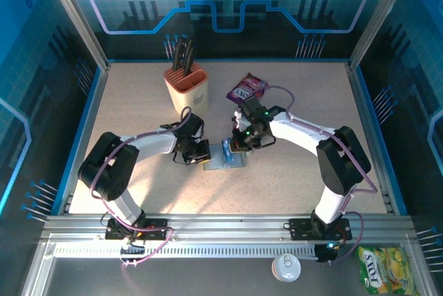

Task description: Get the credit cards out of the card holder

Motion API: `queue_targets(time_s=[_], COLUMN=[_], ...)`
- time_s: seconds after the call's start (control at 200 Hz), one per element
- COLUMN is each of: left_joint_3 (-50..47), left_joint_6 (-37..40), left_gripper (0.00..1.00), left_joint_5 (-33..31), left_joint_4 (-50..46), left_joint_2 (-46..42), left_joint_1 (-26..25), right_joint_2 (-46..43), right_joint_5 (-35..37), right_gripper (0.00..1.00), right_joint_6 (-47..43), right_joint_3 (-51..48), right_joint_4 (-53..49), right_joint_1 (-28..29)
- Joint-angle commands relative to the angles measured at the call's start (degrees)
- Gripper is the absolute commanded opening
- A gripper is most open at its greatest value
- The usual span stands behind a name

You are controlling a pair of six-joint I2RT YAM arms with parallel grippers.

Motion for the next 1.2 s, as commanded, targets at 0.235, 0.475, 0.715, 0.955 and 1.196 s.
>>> queue_targets(time_s=[0.235, 0.475, 0.715, 0.955, 1.196], left_joint_3=[1.0, 0.5, 0.4, -0.1, -0.5], left_joint_6=[1.5, 1.2, 0.8, 0.6, 0.7], left_gripper=[0.01, 0.02, 0.02, 0.02, 0.02], left_joint_5=[-0.1, 1.8, 2.8, 3.0, 2.9], left_joint_4=[0.1, 2.1, 3.4, 3.9, 4.0], left_joint_2=[2.1, 3.0, 3.6, 3.7, 3.3], left_joint_1=[0.3, 0.3, 0.0, 0.0, 0.0], right_joint_2=[4.6, 6.9, 7.8, 7.7, 7.6], right_joint_5=[2.7, 2.7, 2.9, 3.3, 3.7], right_gripper=[0.07, 0.06, 0.05, 0.14, 0.08], right_joint_6=[1.7, 4.8, 6.2, 7.2, 7.4], right_joint_3=[3.8, 5.2, 6.6, 6.6, 6.4], right_joint_4=[-4.6, -4.3, -3.9, -3.4, -2.7], right_joint_1=[2.2, 3.0, 4.1, 4.8, 4.8])
